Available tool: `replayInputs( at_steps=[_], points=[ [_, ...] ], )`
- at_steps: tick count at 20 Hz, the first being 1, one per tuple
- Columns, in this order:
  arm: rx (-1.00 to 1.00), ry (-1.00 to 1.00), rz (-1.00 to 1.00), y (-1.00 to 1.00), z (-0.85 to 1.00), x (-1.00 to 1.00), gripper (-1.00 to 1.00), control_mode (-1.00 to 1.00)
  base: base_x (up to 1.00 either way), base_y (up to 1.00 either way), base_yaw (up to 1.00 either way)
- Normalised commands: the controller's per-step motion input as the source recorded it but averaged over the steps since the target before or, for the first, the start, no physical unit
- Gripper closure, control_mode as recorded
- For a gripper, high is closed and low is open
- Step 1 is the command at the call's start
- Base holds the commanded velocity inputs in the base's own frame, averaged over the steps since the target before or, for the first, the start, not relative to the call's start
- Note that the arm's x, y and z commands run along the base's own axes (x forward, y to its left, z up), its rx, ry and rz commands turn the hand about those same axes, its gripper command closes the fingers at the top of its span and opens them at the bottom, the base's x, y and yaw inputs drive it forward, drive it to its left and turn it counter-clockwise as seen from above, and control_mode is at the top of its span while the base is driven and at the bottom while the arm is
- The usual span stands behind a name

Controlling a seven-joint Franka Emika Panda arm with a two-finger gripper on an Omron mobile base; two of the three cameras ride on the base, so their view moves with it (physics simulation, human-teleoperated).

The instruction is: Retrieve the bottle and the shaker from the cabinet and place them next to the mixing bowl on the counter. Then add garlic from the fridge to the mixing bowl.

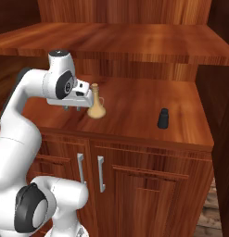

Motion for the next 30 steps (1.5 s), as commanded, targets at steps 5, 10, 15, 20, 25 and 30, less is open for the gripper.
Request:
replayInputs(
  at_steps=[5, 10, 15, 20, 25, 30],
  points=[
    [0.0, 0.03, 0.0, 0.0, -0.05, -0.01, -1.0, -1.0, 0.0, 0.0, 0.0],
    [0.0, 0.05, 0.0, 0.02, -0.09, 0.0, -1.0, -1.0, 0.0, 0.0, 0.0],
    [0.0, -0.05, -0.21, -0.46, -0.07, -0.36, -1.0, -1.0, 0.0, 0.0, 0.0],
    [0.03, -0.1, -0.28, -0.98, 0.02, -0.35, -1.0, -1.0, 0.0, 0.0, 0.0],
    [0.04, 0.0, -0.12, -0.41, 0.03, 0.22, -1.0, -1.0, 0.0, 0.0, 0.0],
    [0.0, -0.07, 0.0, 0.1, 0.01, 0.71, -1.0, -1.0, 0.0, 0.0, 0.0]
  ],
)
